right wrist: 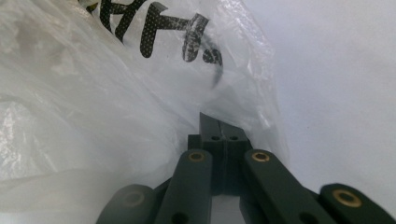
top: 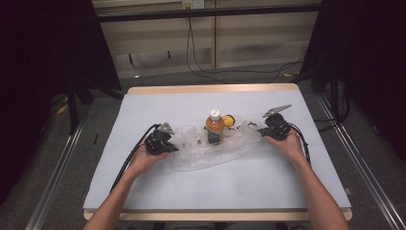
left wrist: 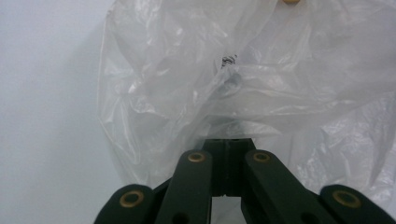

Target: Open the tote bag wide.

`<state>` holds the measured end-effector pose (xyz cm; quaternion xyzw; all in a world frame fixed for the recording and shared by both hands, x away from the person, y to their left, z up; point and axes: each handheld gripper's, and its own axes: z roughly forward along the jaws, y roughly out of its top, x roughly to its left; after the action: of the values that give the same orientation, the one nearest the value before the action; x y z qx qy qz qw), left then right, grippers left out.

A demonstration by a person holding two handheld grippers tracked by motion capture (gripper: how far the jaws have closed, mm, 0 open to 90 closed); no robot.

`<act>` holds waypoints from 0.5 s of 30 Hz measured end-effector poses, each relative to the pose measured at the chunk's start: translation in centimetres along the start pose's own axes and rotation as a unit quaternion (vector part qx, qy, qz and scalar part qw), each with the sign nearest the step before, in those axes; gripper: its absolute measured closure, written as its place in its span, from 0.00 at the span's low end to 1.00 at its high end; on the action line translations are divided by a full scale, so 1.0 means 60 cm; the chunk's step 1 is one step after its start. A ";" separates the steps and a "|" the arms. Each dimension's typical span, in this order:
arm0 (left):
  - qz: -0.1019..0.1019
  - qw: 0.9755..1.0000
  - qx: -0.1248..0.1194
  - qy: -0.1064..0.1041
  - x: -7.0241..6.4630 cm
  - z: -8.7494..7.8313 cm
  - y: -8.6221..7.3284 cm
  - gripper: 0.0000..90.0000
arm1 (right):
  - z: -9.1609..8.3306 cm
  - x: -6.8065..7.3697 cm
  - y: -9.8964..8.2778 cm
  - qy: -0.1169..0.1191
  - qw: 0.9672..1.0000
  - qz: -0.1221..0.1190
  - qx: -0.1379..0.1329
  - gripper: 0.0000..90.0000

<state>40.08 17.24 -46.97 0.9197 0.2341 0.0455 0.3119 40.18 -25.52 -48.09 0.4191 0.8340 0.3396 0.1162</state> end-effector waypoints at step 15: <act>-0.006 0.994 -0.101 -0.037 -0.042 -0.067 0.005 1.00 | -0.040 0.029 0.031 0.061 0.995 0.003 -0.085 1.00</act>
<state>37.07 18.08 -43.40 0.8830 0.2224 0.0330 0.4119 39.08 -24.51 -44.90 0.3886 0.8064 0.4345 0.0997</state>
